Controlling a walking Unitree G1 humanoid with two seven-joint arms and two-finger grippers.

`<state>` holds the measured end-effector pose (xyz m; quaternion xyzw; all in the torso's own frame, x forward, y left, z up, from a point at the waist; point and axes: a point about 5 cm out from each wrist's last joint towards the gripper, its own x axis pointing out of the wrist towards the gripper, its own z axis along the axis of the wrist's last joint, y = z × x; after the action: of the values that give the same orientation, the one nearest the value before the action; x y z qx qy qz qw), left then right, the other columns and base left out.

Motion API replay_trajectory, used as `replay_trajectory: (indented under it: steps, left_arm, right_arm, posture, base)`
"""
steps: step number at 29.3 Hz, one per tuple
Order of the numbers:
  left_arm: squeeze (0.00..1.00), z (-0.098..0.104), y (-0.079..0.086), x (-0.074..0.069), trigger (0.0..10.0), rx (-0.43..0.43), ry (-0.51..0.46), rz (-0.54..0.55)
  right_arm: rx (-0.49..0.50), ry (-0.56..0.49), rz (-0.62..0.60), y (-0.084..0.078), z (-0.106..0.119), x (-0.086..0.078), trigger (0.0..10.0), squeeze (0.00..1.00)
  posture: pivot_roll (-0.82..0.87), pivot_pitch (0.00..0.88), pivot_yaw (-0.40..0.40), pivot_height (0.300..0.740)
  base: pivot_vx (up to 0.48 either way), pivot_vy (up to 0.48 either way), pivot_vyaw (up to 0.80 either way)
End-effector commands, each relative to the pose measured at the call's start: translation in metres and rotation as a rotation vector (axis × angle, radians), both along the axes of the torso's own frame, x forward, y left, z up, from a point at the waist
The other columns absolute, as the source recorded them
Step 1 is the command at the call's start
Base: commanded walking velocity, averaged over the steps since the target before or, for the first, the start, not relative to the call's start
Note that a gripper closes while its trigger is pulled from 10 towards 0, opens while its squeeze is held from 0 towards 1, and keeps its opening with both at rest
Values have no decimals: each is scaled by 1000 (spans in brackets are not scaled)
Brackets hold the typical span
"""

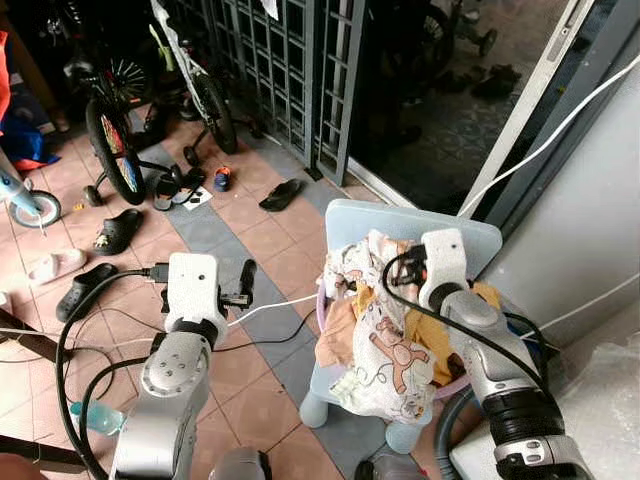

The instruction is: Clothes washing

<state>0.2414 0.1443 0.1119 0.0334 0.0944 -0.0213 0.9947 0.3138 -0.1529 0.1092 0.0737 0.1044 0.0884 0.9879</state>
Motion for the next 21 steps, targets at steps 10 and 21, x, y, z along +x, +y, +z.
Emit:
replay_trajectory:
  steps: [10, 21]
  left_arm:
    - [0, 4, 5, 11, 10000, 16, -37, 40]
    - [0, 9, 2, 28, 10000, 11, -70, 18]
  right_arm:
    - [387, -355, 17, -24, 115, 8, 0, 0]
    - [106, -270, -64, -53, 82, -55, 0, 0]
  posture:
    - [-7, 0, 35, 740]
    - [-65, 0, 88, 740]
  base:
    - [0, 0, 0]
    - [0, 0, 0]
